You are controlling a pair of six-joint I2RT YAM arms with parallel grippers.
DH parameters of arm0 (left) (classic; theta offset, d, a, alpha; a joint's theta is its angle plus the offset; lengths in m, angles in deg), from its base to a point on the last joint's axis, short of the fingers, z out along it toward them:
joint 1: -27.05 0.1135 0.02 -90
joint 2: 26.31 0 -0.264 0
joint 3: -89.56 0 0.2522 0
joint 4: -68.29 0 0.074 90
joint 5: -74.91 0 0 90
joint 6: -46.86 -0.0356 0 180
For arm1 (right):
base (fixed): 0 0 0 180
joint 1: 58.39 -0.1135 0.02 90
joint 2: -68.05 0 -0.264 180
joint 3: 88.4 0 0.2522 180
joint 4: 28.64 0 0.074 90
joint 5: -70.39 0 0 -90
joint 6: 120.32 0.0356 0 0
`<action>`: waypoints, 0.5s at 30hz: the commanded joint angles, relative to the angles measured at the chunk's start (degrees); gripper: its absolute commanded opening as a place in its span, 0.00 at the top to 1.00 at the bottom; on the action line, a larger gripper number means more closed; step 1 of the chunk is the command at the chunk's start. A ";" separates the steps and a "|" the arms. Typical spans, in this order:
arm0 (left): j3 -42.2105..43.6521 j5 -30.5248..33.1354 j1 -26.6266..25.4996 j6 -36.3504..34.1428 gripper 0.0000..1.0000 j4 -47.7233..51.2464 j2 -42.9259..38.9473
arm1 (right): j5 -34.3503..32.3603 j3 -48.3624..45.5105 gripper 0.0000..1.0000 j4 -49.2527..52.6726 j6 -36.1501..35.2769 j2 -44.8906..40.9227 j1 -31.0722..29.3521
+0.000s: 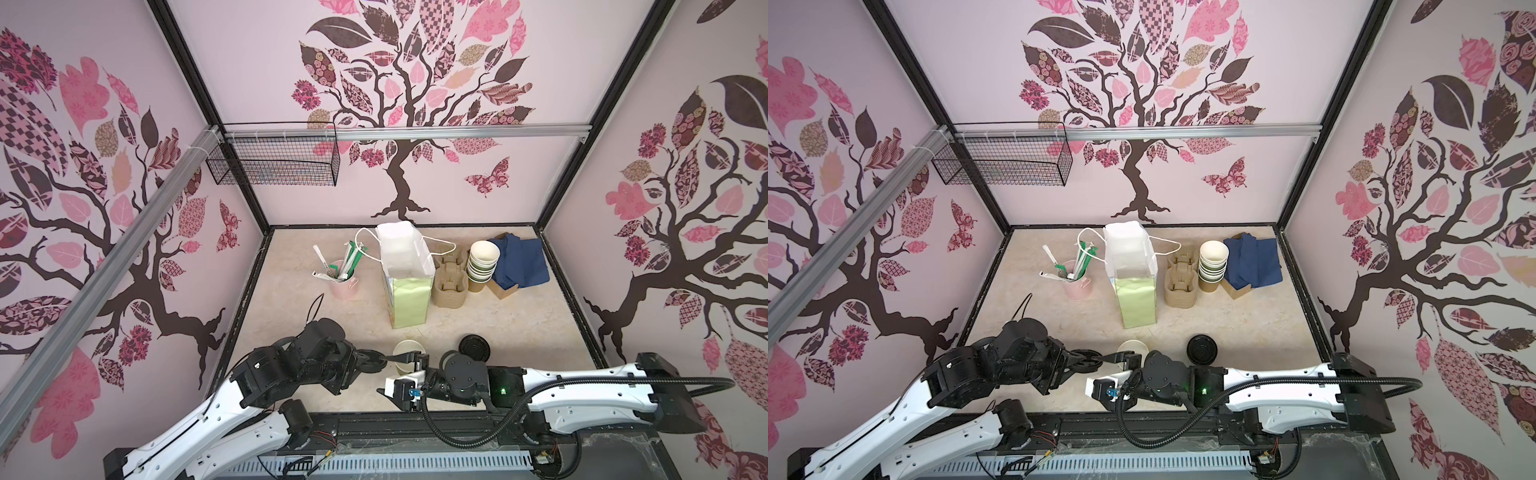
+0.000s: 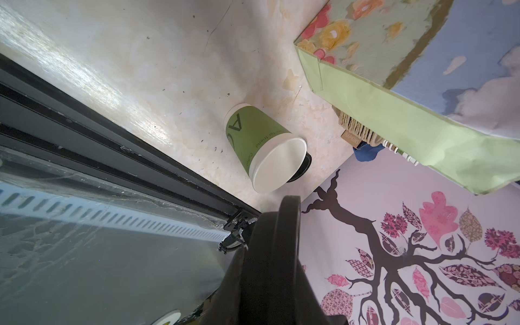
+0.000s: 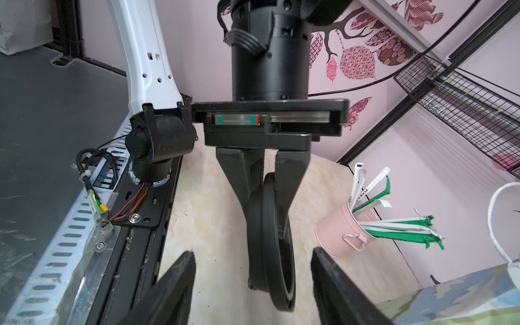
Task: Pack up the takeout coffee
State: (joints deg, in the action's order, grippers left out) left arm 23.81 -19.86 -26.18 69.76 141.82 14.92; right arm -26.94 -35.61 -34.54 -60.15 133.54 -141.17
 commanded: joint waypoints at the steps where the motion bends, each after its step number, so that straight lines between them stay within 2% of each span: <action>1: 1.66 -1.28 0.29 3.06 0.82 -1.92 -0.45 | -2.34 0.34 0.34 -4.34 -0.58 3.04 -0.71; 6: 1.62 -1.89 0.32 3.54 0.82 -1.04 -0.39 | -7.02 1.99 0.44 -4.84 -0.31 6.90 -0.89; 15: 0.89 -2.08 0.32 3.43 0.82 0.61 -0.30 | -9.45 3.64 0.67 -3.45 0.03 9.27 -0.83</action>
State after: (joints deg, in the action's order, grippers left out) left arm 24.18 -21.83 -26.18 72.65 142.28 14.83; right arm -35.09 -34.19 -37.86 -60.47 141.43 -141.61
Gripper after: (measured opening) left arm 0.212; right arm 0.341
